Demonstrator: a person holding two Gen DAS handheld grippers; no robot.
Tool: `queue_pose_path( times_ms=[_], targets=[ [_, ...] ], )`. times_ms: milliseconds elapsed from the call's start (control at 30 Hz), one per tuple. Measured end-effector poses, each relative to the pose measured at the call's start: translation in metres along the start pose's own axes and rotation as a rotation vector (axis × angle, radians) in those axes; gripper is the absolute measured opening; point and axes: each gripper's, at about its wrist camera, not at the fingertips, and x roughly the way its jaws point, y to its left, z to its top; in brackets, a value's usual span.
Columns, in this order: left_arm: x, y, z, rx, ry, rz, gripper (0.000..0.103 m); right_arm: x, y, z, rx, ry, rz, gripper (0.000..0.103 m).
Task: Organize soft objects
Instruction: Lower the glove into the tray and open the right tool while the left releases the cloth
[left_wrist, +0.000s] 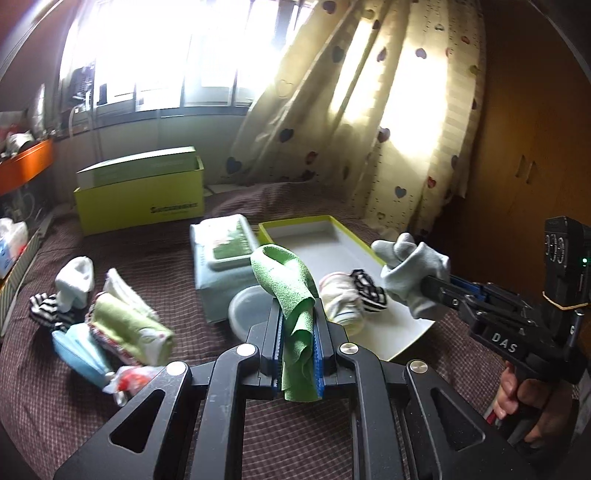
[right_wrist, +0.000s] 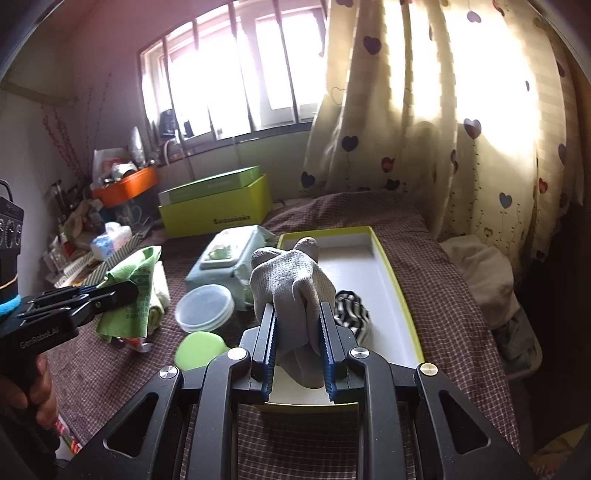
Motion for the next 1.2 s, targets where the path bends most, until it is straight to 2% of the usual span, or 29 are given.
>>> queue_pose_path(
  times_ms=[367,633,767,1033,1200],
  targets=[
    [0.035,-0.035,0.001,0.055,0.074,-0.086,0.014,0.016,-0.026,-0.010,0.043,0.055,-0.049,0.020],
    [0.065,-0.054,-0.007,0.061,0.170,-0.170,0.014,0.021,-0.041,-0.013,0.060,0.068,-0.071,0.020],
    [0.079,-0.059,-0.009,0.063,0.205,-0.188,0.014,0.024,-0.045,-0.014,0.063,0.072,-0.069,0.020],
    [0.110,-0.060,-0.008,0.044,0.272,-0.170,0.014,0.035,-0.051,-0.017,0.076,0.091,-0.063,0.020],
    [0.123,-0.059,-0.003,0.036,0.275,-0.149,0.014,0.043,-0.053,-0.016,0.068,0.102,-0.063,0.020]
  ],
)
